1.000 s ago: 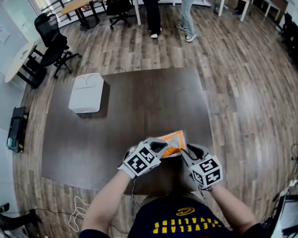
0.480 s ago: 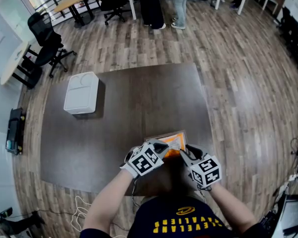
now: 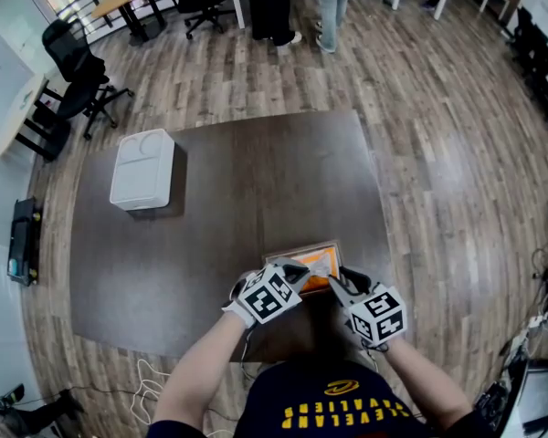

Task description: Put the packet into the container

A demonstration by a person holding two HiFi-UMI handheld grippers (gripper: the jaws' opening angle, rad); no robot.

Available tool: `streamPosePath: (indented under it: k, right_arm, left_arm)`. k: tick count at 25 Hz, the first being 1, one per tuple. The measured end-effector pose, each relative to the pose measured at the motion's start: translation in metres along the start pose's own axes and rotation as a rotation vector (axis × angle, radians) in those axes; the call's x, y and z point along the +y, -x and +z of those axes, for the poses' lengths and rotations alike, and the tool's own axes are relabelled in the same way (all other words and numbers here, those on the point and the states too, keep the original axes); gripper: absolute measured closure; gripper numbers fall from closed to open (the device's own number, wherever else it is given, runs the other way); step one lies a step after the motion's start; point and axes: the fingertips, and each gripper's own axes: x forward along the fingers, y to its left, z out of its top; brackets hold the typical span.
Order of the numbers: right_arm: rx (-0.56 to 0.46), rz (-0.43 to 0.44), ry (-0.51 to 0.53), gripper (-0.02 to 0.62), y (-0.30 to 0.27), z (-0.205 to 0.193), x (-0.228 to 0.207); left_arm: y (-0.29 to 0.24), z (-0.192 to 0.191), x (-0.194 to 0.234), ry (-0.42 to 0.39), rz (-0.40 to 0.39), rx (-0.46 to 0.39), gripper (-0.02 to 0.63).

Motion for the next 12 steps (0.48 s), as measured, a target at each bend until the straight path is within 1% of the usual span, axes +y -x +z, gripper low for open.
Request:
streamPosePath:
  k: [6, 10, 12]
  right_arm:
    - [0.006, 0.005, -0.01, 0.487, -0.006, -0.002, 0.0]
    - [0.015, 0.01, -0.015, 0.487, -0.007, -0.004, 0.0]
    - [0.013, 0.011, -0.017, 0.487, -0.007, -0.003, 0.0]
  left_arm:
    - [-0.005, -0.007, 0.005, 0.006, -0.005, 0.011, 0.606]
    - [-0.01, -0.008, 0.004, -0.032, 0.008, 0.032, 0.604]
    - [-0.014, -0.011, 0.003, -0.049, 0.012, 0.056, 0.603]
